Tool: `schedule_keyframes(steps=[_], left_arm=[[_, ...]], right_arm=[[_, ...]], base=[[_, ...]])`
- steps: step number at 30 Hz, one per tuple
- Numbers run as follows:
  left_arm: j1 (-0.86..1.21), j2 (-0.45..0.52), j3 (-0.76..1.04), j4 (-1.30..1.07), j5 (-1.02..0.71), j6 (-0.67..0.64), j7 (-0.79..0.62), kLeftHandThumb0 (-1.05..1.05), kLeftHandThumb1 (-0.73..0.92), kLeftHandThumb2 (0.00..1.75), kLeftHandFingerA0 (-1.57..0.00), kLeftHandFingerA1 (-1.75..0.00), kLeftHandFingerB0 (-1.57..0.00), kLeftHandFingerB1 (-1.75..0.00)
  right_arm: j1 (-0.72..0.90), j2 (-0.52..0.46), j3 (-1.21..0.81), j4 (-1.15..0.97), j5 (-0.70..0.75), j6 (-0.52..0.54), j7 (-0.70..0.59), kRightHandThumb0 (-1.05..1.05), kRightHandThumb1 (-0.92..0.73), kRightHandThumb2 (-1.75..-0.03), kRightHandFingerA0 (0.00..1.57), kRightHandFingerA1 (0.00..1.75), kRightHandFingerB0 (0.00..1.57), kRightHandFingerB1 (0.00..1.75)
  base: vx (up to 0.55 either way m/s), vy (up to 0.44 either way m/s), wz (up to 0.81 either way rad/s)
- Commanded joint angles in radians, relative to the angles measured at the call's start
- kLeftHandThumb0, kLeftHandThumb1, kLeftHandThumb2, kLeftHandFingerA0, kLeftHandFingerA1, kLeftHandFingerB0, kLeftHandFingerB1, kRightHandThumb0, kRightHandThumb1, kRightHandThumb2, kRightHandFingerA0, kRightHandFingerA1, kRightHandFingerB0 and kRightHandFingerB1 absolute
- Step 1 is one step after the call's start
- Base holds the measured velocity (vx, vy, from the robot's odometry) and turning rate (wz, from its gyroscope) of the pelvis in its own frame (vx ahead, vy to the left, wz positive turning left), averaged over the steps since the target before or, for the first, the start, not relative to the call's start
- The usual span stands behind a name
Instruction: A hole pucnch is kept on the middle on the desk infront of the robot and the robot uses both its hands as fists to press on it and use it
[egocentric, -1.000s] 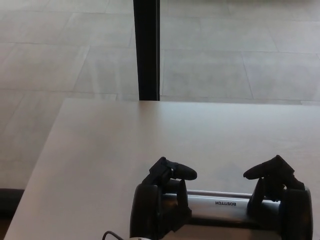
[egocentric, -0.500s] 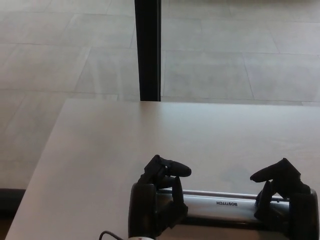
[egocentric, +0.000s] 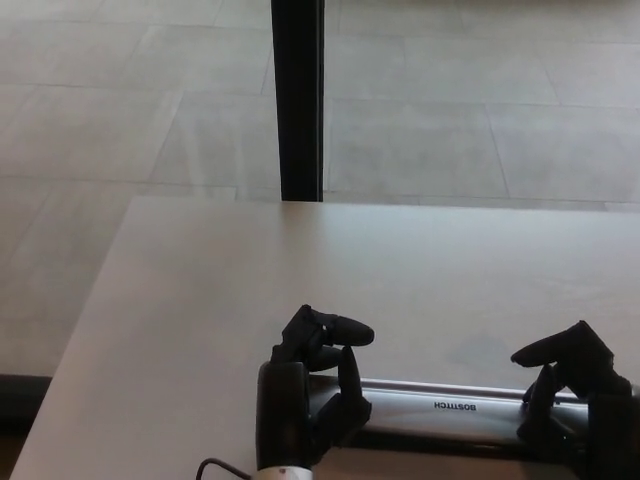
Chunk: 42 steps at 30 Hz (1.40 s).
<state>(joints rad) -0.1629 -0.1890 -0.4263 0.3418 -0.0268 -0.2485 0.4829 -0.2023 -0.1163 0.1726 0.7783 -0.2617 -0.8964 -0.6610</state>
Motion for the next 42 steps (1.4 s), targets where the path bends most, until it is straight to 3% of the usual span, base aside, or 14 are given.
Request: schedule_keyframes(steps=[1, 9, 14, 17, 18, 19, 30, 31, 32, 33, 35, 37, 40, 42], left_arm=[[0.063, -0.176, 0.016, -0.027, -0.040, 0.014, 0.014, -0.31, 0.88, 0.88, -0.89, -1.75, -0.50, -1.75], [0.055, -0.048, 0.062, -0.274, -0.160, 0.232, -0.112, -0.32, 0.88, 0.86, -0.92, -1.75, -0.45, -1.75], [0.027, 0.045, 0.133, -0.456, -0.278, 0.395, -0.148, -0.31, 0.84, 0.93, -0.90, -1.75, -0.50, -1.73], [0.000, 0.184, 0.250, -0.548, -0.406, 0.456, -0.210, -0.34, 0.83, 0.89, -0.87, -1.75, -0.54, -1.75], [0.003, 0.225, 0.298, -0.561, -0.456, 0.459, -0.222, -0.33, 0.87, 0.83, -0.89, -1.75, -0.48, -1.66], [0.006, 0.257, 0.331, -0.569, -0.489, 0.463, -0.234, -0.33, 0.87, 0.85, -0.90, -1.75, -0.49, -1.70], [0.115, 0.537, 0.694, -0.423, -0.613, 0.514, -0.284, -0.21, 0.78, 0.75, -0.79, -1.75, -0.65, -1.32], [0.122, 0.538, 0.719, -0.409, -0.618, 0.509, -0.269, -0.21, 0.78, 0.75, -0.79, -1.75, -0.65, -1.32], [0.129, 0.551, 0.769, -0.356, -0.632, 0.492, -0.272, -0.26, 0.79, 0.72, -0.84, -1.75, -0.64, -1.41], [0.129, 0.558, 0.833, -0.292, -0.653, 0.483, -0.244, -0.24, 0.79, 0.69, -0.90, -1.75, -0.60, -1.55], [0.124, 0.568, 0.883, -0.236, -0.654, 0.476, -0.224, -0.24, 0.79, 0.69, -0.90, -1.75, -0.60, -1.55], [0.129, 0.605, 0.955, -0.110, -0.613, 0.466, -0.182, -0.24, 0.71, 0.70, -0.93, -1.75, -0.67, -0.90], [0.173, 0.629, 1.062, 0.016, -0.641, 0.468, -0.177, -0.26, 0.62, 0.76, -0.97, -1.75, -0.66, -1.38], [0.197, 0.627, 1.097, 0.095, -0.629, 0.446, -0.169, -0.29, 0.68, 0.68, -0.93, -1.75, -0.69, -1.36]], right_arm=[[0.104, -0.038, -0.069, -0.297, 0.297, 0.288, 0.305, -0.14, -0.72, -1.13, 1.03, 1.75, 0.60, 1.74], [0.060, -0.372, -0.304, -0.993, 1.019, 0.917, 0.318, -0.15, -0.68, -1.14, 0.96, 1.75, 0.57, 1.55], [0.082, -0.522, -0.522, -1.086, 1.423, 0.964, 0.256, -0.20, -0.74, -0.94, 0.94, 1.75, 0.63, 1.33], [0.136, -0.599, -0.735, -0.989, 1.448, 1.008, 0.283, -0.22, -0.60, -1.11, 1.00, 1.75, 0.69, 1.37], [0.162, -0.614, -0.809, -0.916, 1.416, 1.023, 0.337, -0.32, -0.52, -1.20, 1.30, 1.45, 0.88, 1.14], [0.181, -0.619, -0.857, -0.864, 1.377, 1.021, 0.368, -0.23, -0.46, -1.13, 1.10, 1.75, 0.84, 1.23], [0.476, -0.598, -1.132, -0.364, 1.015, 0.719, 0.632, -0.58, -0.67, -0.61, 1.04, 1.75, 0.82, 0.71], [0.495, -0.590, -1.140, -0.359, 1.003, 0.728, 0.609, -0.58, -0.67, -0.61, 1.04, 1.75, 0.82, 0.71], [0.498, -0.581, -1.150, -0.291, 0.989, 0.702, 0.607, -0.58, -0.50, -1.00, 1.32, 1.45, 0.77, 0.80], [0.520, -0.569, -1.158, -0.244, 0.966, 0.708, 0.584, -0.59, -0.72, -0.62, 1.00, 1.69, 0.71, 0.73], [0.539, -0.556, -1.169, -0.224, 0.954, 0.735, 0.557, -0.59, -0.72, -0.62, 1.00, 1.69, 0.71, 0.73], [0.511, -0.549, -1.193, -0.057, 0.956, 0.670, 0.601, -0.59, -0.52, -1.00, 1.34, 1.45, 0.69, 0.82], [0.476, -0.558, -1.208, 0.161, 0.923, 0.621, 0.622, -0.62, -0.66, -0.66, 1.07, 1.69, 0.71, 0.85], [0.448, -0.554, -1.218, 0.238, 0.914, 0.616, 0.599, -0.61, -0.69, -0.62, 1.09, 1.64, 0.77, 0.86]], base=[[0.00, 0.000, 0.00], [0.00, 0.000, 0.00], [0.00, 0.000, 0.00], [0.00, 0.000, 0.00], [0.00, 0.000, 0.00], [0.00, 0.000, 0.00], [0.00, 0.000, 0.00], [0.00, 0.000, 0.00], [0.00, 0.000, 0.00], [0.00, 0.000, 0.00], [0.00, 0.000, 0.00], [0.00, 0.000, 0.00], [0.00, 0.000, 0.00], [0.00, 0.000, 0.00]])
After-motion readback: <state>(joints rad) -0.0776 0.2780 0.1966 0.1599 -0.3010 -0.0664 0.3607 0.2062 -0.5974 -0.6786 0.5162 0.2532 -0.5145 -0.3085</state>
